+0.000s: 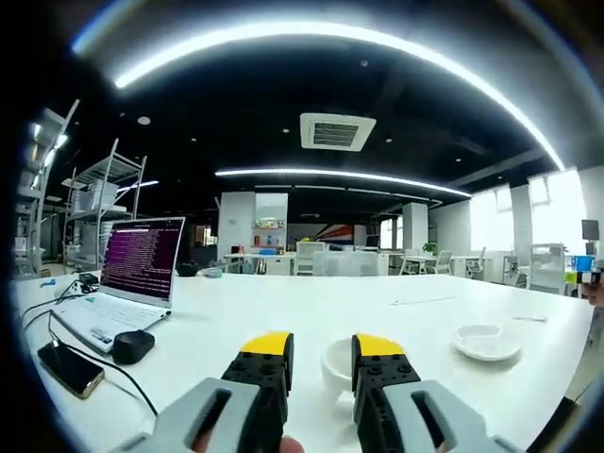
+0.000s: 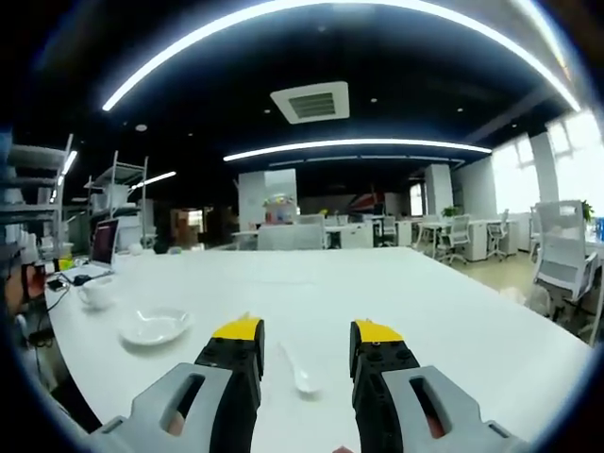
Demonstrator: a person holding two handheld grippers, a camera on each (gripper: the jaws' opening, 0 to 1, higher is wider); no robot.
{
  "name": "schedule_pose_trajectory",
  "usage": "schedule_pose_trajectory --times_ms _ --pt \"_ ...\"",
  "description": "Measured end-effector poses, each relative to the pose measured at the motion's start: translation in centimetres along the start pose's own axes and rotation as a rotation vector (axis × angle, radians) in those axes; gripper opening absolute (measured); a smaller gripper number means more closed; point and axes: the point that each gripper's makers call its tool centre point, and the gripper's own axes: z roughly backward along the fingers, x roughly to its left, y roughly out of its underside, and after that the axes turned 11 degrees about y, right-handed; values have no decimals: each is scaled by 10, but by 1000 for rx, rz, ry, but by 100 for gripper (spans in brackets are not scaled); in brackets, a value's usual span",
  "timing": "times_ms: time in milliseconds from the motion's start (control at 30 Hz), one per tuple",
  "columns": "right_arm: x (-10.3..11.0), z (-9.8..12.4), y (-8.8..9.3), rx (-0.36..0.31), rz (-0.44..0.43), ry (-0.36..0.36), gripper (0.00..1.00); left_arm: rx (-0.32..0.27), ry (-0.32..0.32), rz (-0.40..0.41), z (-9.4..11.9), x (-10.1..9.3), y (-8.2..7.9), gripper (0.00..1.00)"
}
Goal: Tidy tabletop coffee trays, cups and spoons，present forward
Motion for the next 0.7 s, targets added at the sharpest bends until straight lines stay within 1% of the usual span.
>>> schedule_pose_trajectory --times_ms 300,433,467,500,700 --pt "0 -1 -4 -4 4 -8 36 5 8 -11 1 -1 -3 26" --pt "8 -2 -6 0 -11 -46 35 22 20 -21 2 -2 -3 27" --pt "10 -3 -8 -2 -16 -55 36 28 28 -2 2 0 -2 27" --pt "12 -3 -9 -6 -21 -62 36 32 28 8 2 2 -1 27" --pt "17 -9 -18 -21 -51 -87 36 49 36 2 2 4 -5 27"
